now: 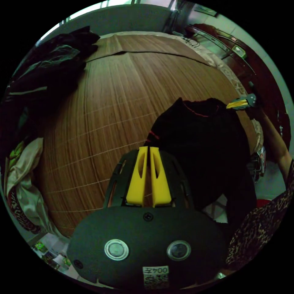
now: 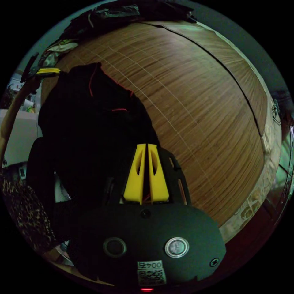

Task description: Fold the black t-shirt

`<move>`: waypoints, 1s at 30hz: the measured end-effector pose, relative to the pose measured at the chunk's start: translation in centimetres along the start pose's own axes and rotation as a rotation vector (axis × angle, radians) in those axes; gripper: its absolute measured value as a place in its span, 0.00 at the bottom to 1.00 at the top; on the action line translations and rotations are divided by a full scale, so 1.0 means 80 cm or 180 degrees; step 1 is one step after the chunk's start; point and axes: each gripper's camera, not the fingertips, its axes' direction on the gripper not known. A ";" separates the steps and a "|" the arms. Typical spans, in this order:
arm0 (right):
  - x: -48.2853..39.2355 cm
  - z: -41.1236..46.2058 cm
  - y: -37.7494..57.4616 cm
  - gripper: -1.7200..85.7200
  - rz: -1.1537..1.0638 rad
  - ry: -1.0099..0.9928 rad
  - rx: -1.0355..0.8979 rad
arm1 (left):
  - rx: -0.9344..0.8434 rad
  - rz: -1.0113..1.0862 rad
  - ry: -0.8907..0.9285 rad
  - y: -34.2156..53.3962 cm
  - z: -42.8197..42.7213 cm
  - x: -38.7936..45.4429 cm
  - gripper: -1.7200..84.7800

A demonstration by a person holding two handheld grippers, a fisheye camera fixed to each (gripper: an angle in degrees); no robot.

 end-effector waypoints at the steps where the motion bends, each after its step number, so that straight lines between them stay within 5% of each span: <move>1: 0.002 0.002 0.003 0.04 0.0034 -0.0017 0.0004 | 0.0006 -0.0057 0.0060 0.000 0.005 -0.013 0.04; 10: 0.037 0.023 0.060 0.08 0.0498 -0.0185 0.0328 | 0.0251 -0.0481 0.0979 0.018 0.027 -0.119 0.09; 25: -0.029 0.060 0.178 0.10 0.0322 -0.0306 0.1006 | 0.0570 -0.0162 0.0609 0.072 0.037 -0.164 0.15; 30: -0.009 0.081 0.242 0.10 0.0811 -0.0228 0.1339 | 0.0729 -0.0200 0.0879 0.076 0.050 -0.168 0.16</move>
